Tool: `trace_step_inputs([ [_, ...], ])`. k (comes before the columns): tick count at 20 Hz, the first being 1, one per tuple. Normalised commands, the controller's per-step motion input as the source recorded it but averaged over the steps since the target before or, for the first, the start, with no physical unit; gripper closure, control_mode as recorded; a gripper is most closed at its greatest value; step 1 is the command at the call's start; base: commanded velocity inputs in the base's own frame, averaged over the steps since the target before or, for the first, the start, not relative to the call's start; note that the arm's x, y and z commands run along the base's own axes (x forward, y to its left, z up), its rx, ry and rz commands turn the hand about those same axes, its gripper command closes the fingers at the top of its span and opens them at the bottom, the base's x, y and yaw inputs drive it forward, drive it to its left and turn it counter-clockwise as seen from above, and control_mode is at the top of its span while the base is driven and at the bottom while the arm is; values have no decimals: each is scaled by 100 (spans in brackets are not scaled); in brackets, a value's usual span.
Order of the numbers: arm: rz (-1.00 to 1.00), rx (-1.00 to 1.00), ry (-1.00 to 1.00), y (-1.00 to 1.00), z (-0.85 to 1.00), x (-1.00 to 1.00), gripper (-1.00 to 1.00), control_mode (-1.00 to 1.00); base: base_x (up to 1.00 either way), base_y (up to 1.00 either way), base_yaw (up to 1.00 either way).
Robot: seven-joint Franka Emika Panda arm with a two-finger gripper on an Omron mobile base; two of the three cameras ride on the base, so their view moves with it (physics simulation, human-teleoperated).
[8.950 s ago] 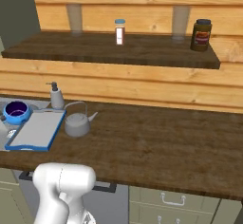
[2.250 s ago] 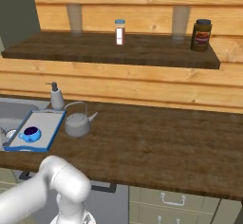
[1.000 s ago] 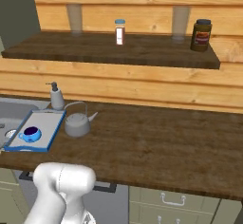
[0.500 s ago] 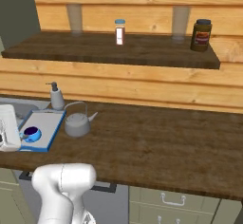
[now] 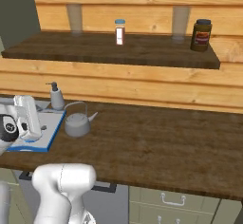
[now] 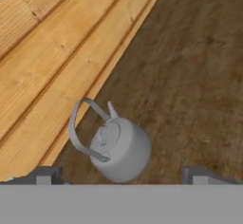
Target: Pick the kettle from the counter and place it on the tray. Then pick the mug from the cabinet and place it on the tray. Then close the cabinet doors.
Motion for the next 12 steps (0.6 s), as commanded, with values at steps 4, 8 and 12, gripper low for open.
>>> trace_step_inputs([
  [4, -4, 5, 1, 0, 0, 55, -100, -100, 0, 0, 0],
  [8, -10, 0, 6, 0, 0, 42, -100, -100, 0, 0, 0],
  [12, -8, 0, 14, 0, 0, 48, -100, -100, 0, 0, 0],
])
